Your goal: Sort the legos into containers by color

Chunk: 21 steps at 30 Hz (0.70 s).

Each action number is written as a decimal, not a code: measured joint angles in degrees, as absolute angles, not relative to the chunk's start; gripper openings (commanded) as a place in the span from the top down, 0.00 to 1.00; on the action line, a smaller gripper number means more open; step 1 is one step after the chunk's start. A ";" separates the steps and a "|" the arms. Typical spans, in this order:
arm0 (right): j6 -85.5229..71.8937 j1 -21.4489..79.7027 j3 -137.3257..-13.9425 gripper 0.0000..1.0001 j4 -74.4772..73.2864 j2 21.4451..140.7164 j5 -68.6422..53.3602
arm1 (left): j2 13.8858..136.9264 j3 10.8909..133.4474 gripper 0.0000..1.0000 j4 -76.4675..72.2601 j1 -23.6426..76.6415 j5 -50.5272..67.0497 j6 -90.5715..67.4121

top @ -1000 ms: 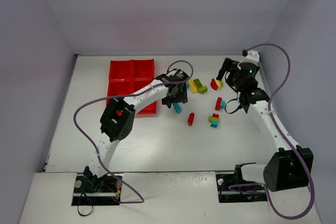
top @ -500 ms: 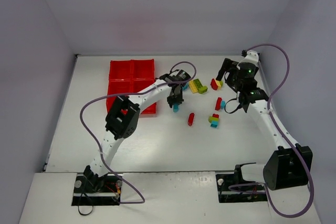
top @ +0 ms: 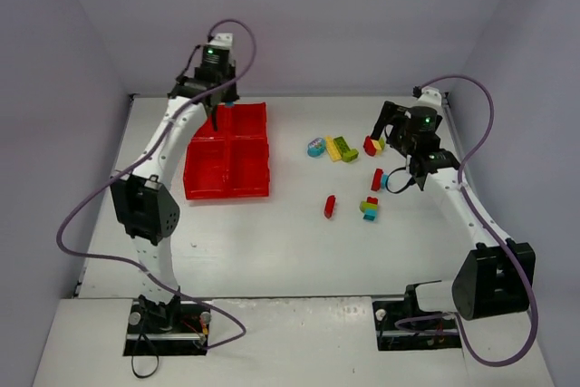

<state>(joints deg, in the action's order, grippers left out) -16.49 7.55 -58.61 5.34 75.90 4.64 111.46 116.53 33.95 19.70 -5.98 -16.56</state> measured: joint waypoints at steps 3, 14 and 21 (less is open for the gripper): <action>-16.49 7.53 -58.61 0.01 5.37 75.99 4.21 | 114.04 119.68 1.00 32.32 13.45 -5.10 -11.99; -16.53 7.49 -58.61 0.01 5.34 77.71 -0.58 | 132.35 129.84 0.93 30.26 7.62 -1.83 -4.62; -16.49 7.49 -58.61 0.00 5.28 77.69 -2.96 | 137.32 131.59 0.64 29.52 7.40 -2.04 -2.92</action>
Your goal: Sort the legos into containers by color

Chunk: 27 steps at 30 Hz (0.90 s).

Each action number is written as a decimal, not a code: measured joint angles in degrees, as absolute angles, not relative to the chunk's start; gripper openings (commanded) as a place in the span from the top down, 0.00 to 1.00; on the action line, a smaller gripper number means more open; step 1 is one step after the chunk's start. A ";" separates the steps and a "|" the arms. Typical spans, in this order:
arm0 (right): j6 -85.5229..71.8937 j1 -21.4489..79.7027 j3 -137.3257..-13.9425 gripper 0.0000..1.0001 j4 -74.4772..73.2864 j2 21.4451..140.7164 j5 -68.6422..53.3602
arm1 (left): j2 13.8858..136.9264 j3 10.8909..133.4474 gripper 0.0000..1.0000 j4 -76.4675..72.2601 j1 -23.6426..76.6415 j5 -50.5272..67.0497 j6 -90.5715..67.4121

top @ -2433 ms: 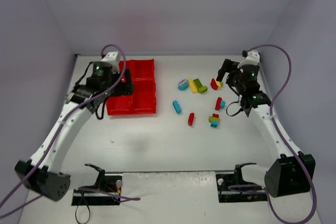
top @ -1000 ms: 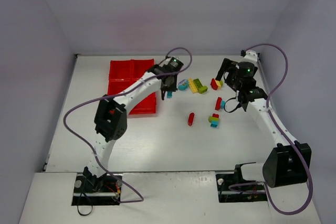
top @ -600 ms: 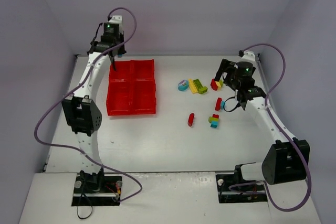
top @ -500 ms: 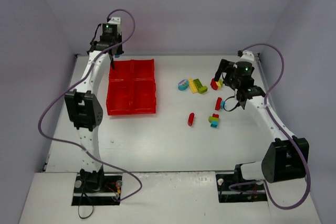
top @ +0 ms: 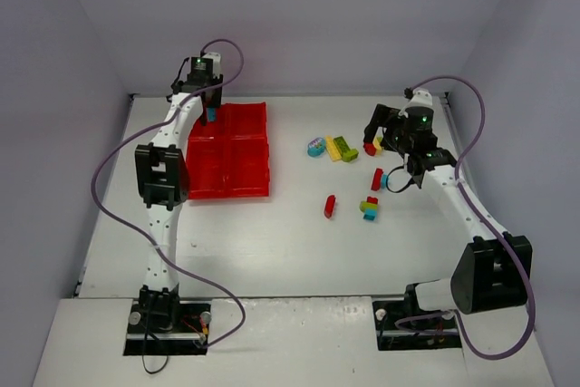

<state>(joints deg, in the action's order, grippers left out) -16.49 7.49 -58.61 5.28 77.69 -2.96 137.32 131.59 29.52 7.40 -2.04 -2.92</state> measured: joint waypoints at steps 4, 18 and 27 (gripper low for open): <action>-16.47 7.49 -58.61 0.00 5.06 77.69 -3.49 | 138.23 132.94 0.56 28.67 7.18 -2.63 -2.46; -16.45 7.49 -58.59 0.00 4.80 77.67 -3.49 | 131.79 128.66 0.37 28.56 7.88 4.95 -2.92; -16.27 7.49 -57.28 0.00 4.49 75.77 -3.49 | 123.74 126.19 0.34 29.02 22.00 17.78 0.78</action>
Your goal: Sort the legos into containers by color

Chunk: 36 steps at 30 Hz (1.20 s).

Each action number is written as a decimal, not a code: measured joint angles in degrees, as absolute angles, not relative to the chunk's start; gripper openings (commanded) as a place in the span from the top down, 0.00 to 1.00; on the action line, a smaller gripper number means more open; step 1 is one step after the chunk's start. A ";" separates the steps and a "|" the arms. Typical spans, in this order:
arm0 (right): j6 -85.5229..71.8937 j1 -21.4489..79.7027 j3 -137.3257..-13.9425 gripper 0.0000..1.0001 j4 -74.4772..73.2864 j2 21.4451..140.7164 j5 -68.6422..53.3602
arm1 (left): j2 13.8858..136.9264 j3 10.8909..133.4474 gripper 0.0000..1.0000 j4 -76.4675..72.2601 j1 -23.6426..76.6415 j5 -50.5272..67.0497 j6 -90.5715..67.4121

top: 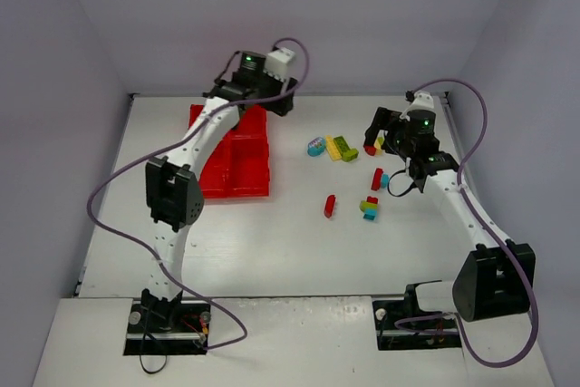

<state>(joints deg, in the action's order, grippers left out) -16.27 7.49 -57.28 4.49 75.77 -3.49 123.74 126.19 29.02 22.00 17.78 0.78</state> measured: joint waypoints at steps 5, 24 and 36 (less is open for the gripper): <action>-16.21 7.49 -56.18 0.00 4.25 73.47 -3.57 | 128.92 125.45 0.34 29.71 31.75 19.14 4.03; -16.03 7.49 -53.95 0.00 1.23 67.70 -4.99 | 143.61 128.62 0.33 26.59 35.22 8.80 5.32; -15.33 7.49 -53.95 0.00 -0.30 67.66 -4.97 | 147.15 132.29 0.66 23.18 35.14 11.81 3.88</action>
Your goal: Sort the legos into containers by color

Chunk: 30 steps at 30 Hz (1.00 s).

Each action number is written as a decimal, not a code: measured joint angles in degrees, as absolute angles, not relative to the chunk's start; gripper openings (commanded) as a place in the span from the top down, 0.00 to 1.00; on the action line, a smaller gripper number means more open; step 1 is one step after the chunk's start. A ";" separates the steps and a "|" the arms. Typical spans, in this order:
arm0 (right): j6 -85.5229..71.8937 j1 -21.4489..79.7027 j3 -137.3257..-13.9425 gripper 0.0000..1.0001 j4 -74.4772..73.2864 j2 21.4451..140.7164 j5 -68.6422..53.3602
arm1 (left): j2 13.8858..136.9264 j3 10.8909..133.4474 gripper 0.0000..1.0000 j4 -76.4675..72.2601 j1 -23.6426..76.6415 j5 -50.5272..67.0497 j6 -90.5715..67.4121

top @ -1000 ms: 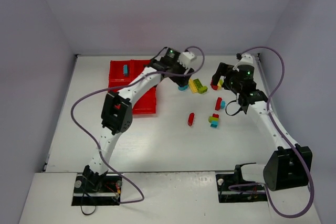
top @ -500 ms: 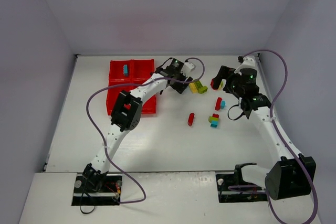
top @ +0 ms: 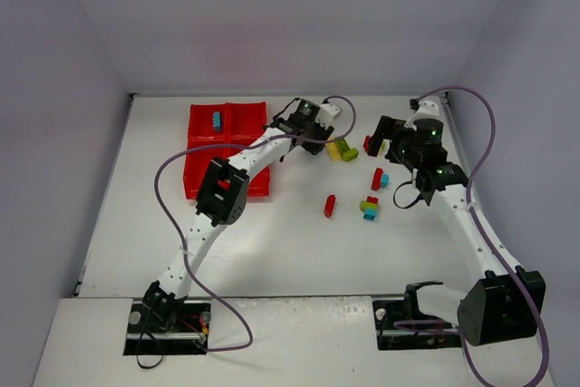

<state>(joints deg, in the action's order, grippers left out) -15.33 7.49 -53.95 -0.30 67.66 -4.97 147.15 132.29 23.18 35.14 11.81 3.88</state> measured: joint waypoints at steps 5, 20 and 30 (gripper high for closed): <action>-15.33 7.49 -53.95 0.00 -0.38 67.66 -4.97 | 147.59 132.90 0.86 22.50 34.89 12.23 3.09; -15.57 7.49 -54.22 0.00 -0.45 68.60 -4.99 | 135.48 132.29 0.88 27.35 25.19 7.97 -4.05; -15.66 7.49 -54.39 0.00 -0.38 70.08 -5.04 | 122.34 126.50 0.87 26.35 8.10 -0.34 -7.97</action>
<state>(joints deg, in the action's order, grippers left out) -15.66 7.49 -54.39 -0.38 70.08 -5.04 122.34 126.50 26.35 8.10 -0.34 -7.97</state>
